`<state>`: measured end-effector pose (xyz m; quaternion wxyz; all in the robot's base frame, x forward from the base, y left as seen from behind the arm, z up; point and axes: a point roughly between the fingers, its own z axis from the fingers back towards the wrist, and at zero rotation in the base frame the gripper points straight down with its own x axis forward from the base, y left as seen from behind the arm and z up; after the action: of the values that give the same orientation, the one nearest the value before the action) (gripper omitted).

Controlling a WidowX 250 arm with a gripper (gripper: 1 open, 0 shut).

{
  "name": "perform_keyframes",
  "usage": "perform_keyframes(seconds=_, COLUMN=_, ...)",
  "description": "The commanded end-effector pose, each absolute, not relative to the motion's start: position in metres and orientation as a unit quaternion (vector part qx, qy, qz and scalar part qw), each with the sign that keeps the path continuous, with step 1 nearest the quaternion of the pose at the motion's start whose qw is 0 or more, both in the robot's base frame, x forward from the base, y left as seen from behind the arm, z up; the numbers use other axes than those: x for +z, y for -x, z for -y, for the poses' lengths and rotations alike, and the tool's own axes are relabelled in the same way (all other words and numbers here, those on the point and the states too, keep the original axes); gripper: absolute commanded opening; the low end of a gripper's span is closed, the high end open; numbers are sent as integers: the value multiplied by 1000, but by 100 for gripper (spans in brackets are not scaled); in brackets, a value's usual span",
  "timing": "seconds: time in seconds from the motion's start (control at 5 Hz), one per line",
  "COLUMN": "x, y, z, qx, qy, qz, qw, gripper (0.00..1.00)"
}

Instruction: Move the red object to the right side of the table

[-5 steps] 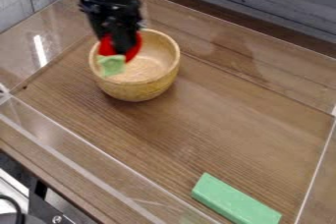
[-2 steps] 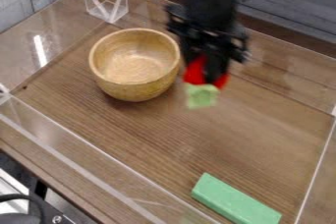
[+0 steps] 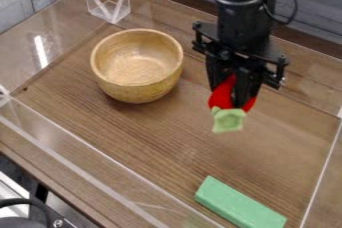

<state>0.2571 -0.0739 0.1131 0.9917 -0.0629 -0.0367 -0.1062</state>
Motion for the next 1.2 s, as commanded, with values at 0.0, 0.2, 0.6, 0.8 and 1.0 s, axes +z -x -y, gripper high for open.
perform_keyframes(seconds=0.0, x=104, y=-255, z=81, qx=-124, qy=65, qz=51, qw=989, gripper=0)
perform_keyframes(seconds=0.2, x=83, y=-256, z=85, qx=-153, qy=66, qz=51, qw=985, gripper=0)
perform_keyframes(seconds=0.6, x=73, y=-282, z=86, qx=-139, qy=61, qz=54, qw=987, gripper=0)
perform_keyframes(seconds=0.8, x=67, y=-288, z=77, qx=-141, qy=58, qz=53, qw=987, gripper=0)
perform_keyframes(seconds=1.0, x=61, y=-295, z=67, qx=-141, qy=55, qz=54, qw=987, gripper=0)
